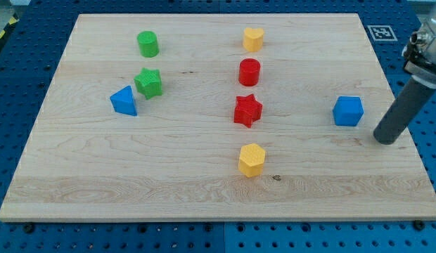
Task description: Push the blue cube to the top side
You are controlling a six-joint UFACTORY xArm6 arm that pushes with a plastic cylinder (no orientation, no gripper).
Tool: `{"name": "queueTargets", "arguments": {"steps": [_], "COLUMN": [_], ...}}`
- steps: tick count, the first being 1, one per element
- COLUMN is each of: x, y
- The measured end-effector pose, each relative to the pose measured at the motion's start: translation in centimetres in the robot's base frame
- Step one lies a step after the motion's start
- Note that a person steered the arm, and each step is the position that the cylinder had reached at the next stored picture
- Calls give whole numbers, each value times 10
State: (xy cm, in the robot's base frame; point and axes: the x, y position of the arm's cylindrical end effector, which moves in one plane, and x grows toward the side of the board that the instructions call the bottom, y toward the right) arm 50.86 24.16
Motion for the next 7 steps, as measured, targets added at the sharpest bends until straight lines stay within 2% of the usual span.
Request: {"name": "queueTargets", "arguments": {"steps": [1, 3, 6, 7], "x": [-3, -41, -127, -139], "y": [-21, -45, -49, -49]}}
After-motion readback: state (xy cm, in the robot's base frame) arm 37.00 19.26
